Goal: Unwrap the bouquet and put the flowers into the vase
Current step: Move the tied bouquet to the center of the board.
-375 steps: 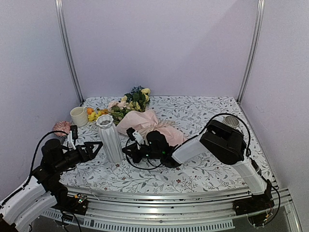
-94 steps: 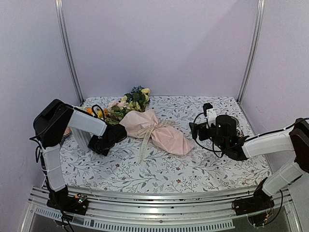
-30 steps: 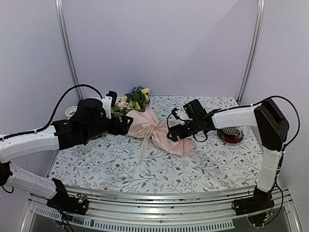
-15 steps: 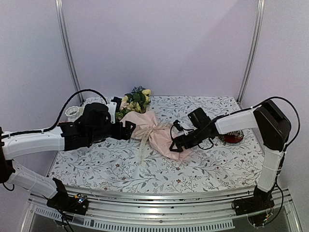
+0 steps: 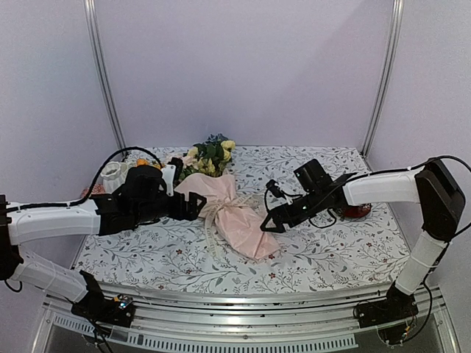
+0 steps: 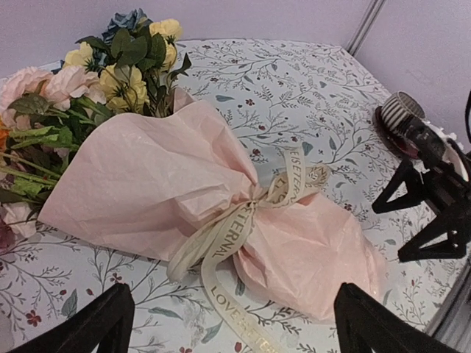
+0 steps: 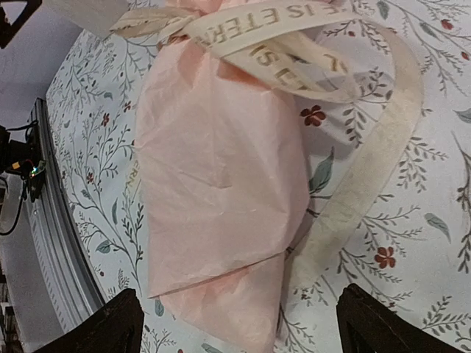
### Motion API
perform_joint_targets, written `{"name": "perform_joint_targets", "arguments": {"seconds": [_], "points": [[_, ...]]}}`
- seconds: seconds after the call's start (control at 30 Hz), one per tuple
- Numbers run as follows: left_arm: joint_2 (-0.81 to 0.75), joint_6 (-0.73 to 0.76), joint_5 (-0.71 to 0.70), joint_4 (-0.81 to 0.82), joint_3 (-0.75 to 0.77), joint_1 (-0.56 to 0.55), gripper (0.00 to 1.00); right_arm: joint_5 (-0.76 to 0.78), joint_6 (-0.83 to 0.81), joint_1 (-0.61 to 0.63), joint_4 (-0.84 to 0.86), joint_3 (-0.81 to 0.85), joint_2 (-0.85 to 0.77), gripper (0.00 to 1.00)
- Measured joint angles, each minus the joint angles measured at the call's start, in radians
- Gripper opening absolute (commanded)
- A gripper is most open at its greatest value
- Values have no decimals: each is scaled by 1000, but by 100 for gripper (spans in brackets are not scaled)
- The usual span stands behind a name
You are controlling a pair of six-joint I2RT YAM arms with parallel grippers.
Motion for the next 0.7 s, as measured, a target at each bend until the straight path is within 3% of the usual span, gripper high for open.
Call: {"name": "perform_joint_targets", "arguments": {"seconds": [0.2,0.7], "points": [[-2,-56,95,56,-68,85,98,30,35,-61,20,26,15,87],[81,-85,131,77,-62,91,97,-49,80,-57,76,124,155,59]]}}
